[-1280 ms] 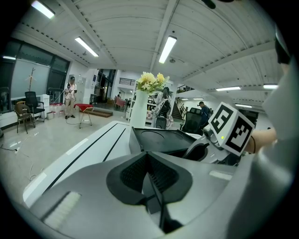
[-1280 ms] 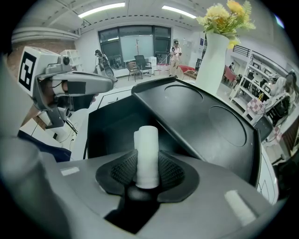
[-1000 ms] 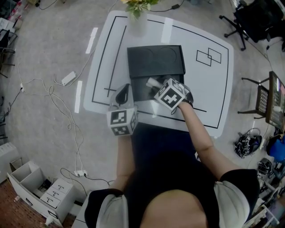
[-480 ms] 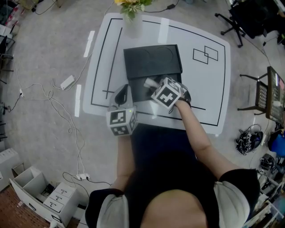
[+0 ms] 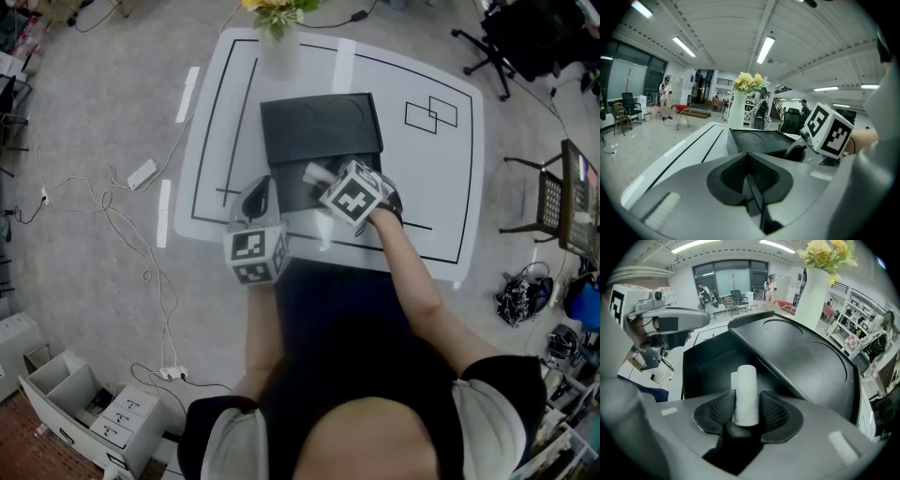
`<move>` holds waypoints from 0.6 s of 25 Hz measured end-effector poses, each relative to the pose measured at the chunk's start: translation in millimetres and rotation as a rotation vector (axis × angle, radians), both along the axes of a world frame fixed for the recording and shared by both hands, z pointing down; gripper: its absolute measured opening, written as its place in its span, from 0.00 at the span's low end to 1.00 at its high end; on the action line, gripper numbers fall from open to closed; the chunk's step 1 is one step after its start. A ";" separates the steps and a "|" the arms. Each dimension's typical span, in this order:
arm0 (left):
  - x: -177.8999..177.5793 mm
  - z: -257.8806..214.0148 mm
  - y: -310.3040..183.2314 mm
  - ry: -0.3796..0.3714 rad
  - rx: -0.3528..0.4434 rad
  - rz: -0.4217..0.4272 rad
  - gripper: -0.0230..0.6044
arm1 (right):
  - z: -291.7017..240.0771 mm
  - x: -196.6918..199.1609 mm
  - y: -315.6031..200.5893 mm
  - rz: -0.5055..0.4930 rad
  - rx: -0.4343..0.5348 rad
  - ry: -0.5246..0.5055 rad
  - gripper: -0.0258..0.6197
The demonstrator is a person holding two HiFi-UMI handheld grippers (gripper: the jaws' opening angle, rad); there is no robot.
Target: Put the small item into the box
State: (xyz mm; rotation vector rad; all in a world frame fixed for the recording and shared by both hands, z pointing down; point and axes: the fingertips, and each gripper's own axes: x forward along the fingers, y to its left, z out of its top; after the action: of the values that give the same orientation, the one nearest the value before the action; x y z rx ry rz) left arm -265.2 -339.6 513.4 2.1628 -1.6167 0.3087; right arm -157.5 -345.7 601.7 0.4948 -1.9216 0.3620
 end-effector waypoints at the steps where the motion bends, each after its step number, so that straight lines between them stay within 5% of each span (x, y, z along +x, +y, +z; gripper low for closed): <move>1: -0.5 0.4 0.8 -0.001 -0.001 -0.001 0.05 | 0.2 1.1 0.1 0.003 0.000 0.001 0.32; 15: 3.4 -7.8 6.6 -0.011 0.018 0.007 0.05 | -21.5 4.5 -3.5 0.062 0.040 -0.072 0.34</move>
State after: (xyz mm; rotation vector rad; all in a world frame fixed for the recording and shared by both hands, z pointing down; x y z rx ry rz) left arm -261.8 -333.0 505.5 2.1836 -1.6243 0.3102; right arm -153.0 -349.2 580.2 0.5755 -1.9899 0.3862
